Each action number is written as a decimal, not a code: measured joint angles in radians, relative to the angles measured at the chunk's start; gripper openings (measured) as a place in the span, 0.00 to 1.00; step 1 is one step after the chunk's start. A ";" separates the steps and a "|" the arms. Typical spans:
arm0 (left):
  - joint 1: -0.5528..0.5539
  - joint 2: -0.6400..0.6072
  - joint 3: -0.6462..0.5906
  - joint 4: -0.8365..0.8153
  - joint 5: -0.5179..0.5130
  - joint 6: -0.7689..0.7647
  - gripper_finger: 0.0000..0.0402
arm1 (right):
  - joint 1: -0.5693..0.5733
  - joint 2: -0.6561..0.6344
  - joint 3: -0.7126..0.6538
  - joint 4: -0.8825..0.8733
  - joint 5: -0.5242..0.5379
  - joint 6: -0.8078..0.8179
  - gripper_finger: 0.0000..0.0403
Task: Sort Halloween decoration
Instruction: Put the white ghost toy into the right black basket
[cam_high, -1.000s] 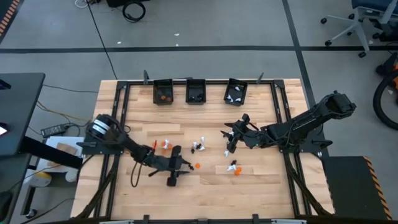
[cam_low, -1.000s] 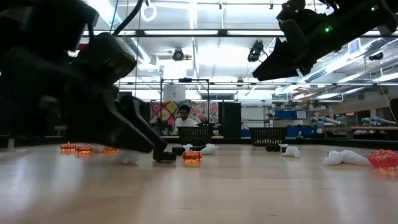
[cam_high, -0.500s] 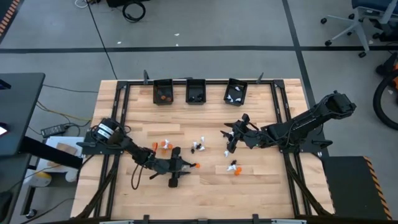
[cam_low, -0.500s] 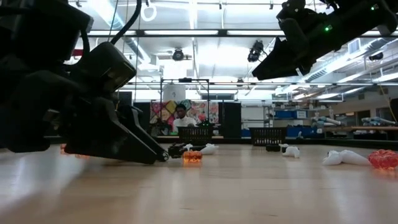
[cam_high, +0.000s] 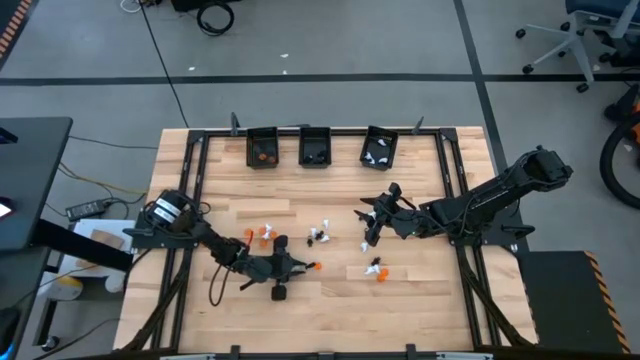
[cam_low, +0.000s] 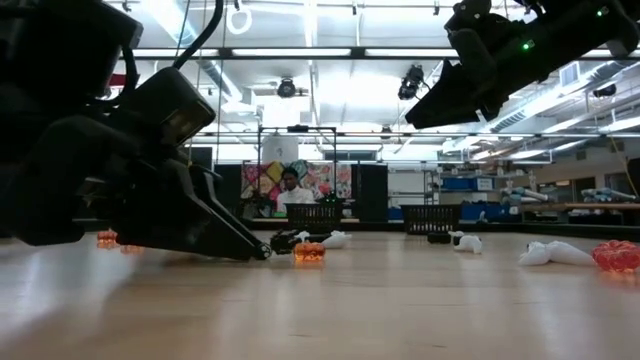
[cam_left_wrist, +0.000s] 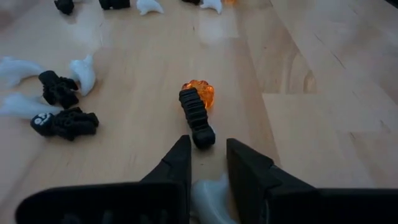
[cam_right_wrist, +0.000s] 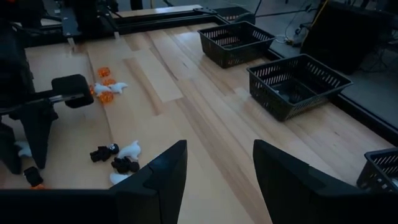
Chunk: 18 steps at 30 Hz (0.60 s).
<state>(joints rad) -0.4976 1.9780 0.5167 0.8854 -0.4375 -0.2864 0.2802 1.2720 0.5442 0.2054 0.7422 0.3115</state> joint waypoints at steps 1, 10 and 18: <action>0.001 0.000 0.000 0.003 0.000 0.003 0.18 | 0.000 0.000 0.000 0.000 0.000 0.000 0.47; 0.043 -0.046 -0.005 -0.026 0.013 0.071 0.17 | 0.000 0.000 0.000 0.003 -0.003 0.000 0.47; 0.127 -0.108 -0.008 -0.088 0.011 0.186 0.17 | 0.002 0.000 0.000 0.003 -0.003 0.000 0.47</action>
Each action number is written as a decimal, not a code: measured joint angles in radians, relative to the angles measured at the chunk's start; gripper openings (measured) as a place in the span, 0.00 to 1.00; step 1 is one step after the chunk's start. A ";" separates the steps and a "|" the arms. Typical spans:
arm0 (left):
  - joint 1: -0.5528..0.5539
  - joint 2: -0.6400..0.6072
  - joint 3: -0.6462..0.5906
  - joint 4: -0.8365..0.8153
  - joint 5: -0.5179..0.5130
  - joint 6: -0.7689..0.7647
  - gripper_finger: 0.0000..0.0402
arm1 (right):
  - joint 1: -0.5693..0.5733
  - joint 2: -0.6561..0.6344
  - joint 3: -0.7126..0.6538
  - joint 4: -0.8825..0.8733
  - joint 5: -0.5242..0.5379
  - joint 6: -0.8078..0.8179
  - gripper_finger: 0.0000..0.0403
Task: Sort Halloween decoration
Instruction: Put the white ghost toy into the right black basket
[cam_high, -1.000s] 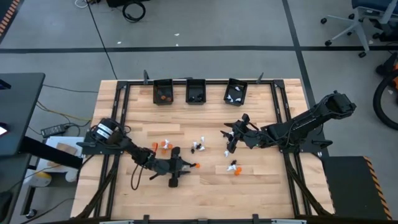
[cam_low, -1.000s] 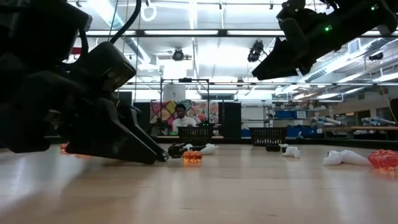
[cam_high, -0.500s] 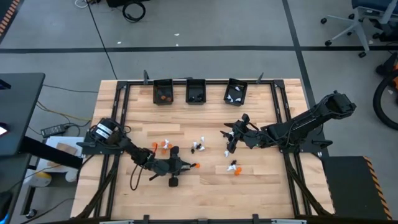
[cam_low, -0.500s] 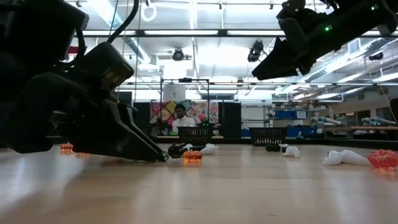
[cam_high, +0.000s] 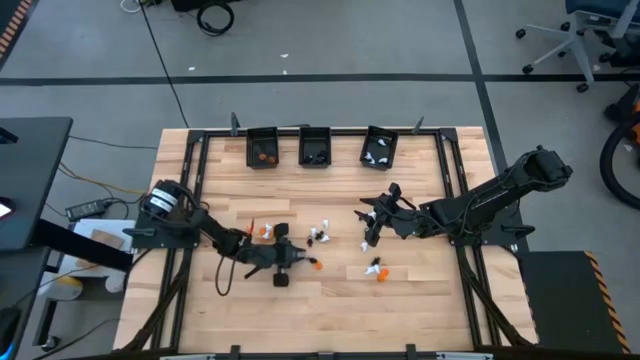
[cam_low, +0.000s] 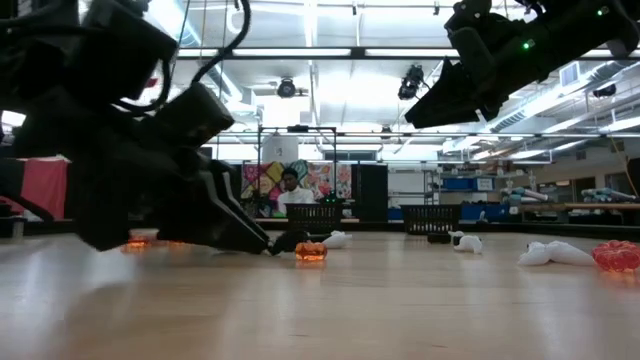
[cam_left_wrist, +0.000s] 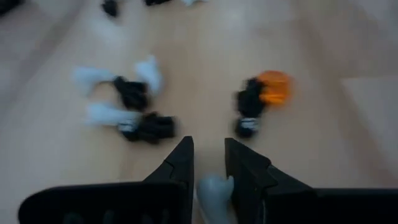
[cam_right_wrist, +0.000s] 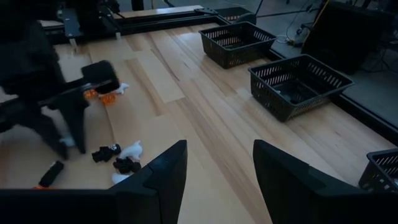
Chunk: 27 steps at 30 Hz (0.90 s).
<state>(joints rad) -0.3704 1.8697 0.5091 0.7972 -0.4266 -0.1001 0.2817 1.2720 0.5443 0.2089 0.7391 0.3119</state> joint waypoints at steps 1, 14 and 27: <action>0.011 -0.007 -0.001 -0.002 -0.008 0.020 0.17 | 0.000 0.000 0.000 0.000 0.000 0.000 0.47; 0.128 -0.085 0.003 0.011 -0.014 0.120 0.17 | 0.002 0.000 0.000 -0.003 0.017 0.000 0.47; 0.343 -0.103 0.119 0.018 0.265 0.199 0.17 | 0.040 -0.176 0.000 -0.225 0.165 0.062 0.47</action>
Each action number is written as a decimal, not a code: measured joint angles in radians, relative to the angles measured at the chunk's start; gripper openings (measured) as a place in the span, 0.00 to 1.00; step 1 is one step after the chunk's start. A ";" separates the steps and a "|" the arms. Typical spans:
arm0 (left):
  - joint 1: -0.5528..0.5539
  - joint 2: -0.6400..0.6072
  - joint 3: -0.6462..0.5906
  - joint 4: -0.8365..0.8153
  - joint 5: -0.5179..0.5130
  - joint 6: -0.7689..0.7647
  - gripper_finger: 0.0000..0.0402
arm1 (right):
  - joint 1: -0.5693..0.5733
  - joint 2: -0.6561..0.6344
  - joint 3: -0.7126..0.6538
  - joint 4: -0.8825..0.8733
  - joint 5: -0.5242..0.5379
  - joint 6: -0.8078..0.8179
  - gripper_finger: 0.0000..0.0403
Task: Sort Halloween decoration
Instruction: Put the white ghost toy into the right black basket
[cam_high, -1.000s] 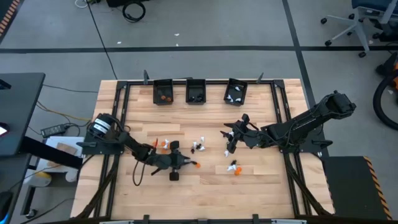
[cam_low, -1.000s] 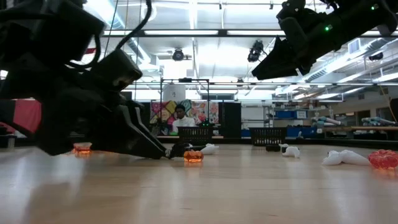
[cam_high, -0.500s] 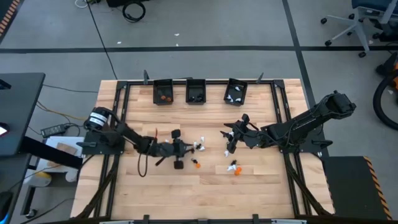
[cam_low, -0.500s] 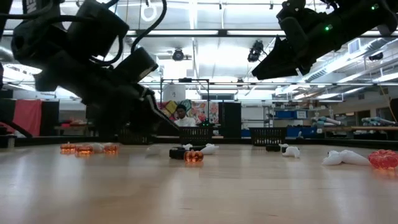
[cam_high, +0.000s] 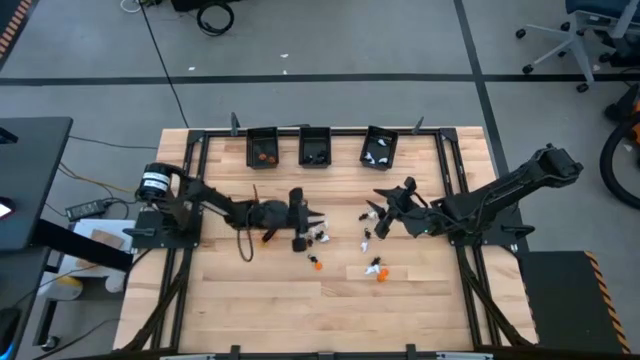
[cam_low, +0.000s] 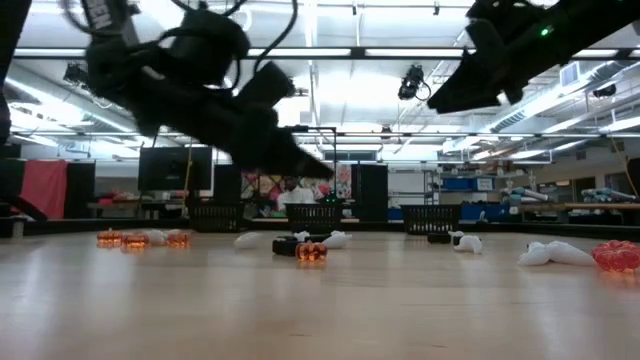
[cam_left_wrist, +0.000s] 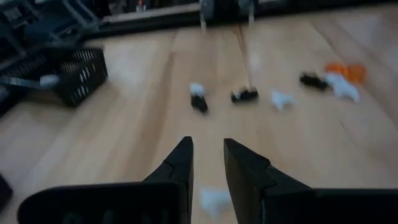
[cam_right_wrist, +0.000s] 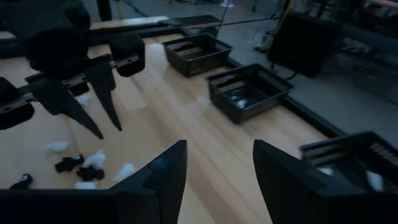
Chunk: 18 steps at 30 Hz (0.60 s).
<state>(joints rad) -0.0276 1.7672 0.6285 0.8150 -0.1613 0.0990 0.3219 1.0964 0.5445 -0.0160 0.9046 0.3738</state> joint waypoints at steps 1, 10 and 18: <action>0.021 0.000 0.020 -0.007 0.027 0.008 0.17 | 0.008 -0.022 0.000 -0.025 0.019 0.014 0.47; 0.185 0.023 0.325 -0.258 0.105 0.073 0.17 | 0.099 -0.171 0.000 -0.166 0.155 0.098 0.47; 0.286 0.142 0.587 -0.348 0.148 0.034 0.17 | 0.192 -0.183 0.000 -0.164 0.301 0.096 0.47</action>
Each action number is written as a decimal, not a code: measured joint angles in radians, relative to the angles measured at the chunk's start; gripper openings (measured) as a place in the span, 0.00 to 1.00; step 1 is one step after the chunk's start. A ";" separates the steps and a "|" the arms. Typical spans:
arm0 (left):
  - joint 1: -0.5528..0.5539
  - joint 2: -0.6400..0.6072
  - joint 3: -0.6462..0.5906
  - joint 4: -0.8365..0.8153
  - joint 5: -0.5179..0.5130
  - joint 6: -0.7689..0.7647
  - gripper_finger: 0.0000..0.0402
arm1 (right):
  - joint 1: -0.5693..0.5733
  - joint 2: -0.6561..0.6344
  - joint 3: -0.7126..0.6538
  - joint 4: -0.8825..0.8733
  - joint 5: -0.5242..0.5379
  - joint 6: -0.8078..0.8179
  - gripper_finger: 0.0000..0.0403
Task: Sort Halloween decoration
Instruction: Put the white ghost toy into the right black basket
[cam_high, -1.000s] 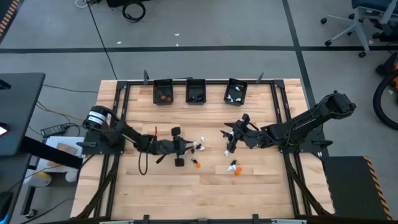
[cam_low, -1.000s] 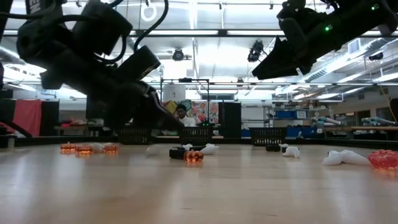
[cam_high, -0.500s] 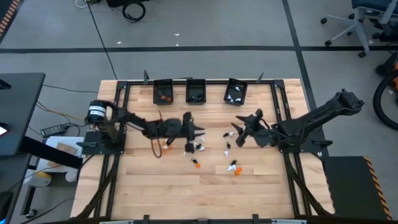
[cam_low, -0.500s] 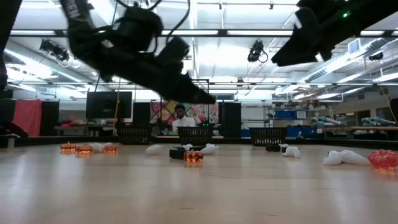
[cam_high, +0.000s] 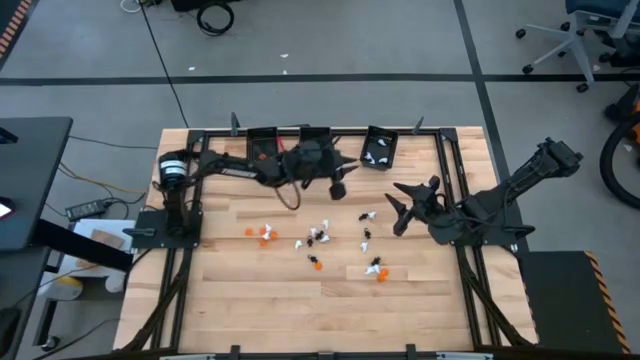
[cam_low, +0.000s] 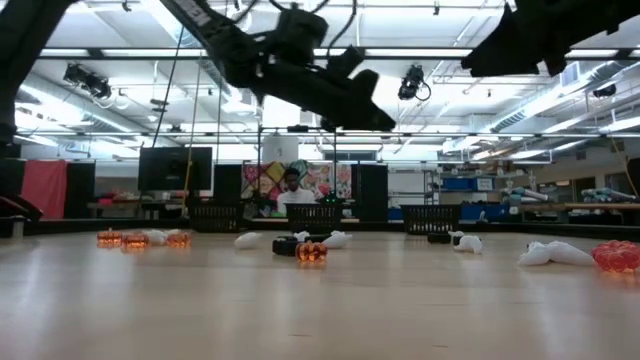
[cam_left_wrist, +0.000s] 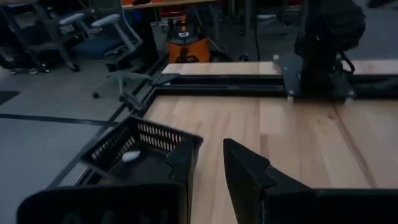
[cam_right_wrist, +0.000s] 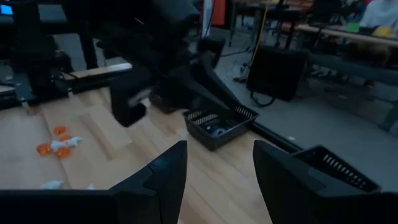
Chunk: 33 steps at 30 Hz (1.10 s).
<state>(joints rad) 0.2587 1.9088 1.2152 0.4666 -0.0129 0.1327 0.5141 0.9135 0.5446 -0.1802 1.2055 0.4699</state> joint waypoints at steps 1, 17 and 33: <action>0.007 0.018 0.026 -0.004 0.007 -0.008 0.17 | 0.012 0.000 0.000 0.000 0.023 -0.001 0.47; 0.070 0.352 0.431 -0.067 0.008 -0.198 0.17 | 0.123 0.000 0.000 -0.003 0.188 -0.009 0.47; 0.100 0.574 0.734 -0.192 -0.015 -0.296 0.17 | 0.139 0.001 -0.021 0.010 0.185 -0.002 0.47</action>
<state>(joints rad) 0.3583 2.4832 1.9497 0.2748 -0.0277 -0.1632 0.6529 0.9143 0.5234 -0.1699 1.3907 0.4679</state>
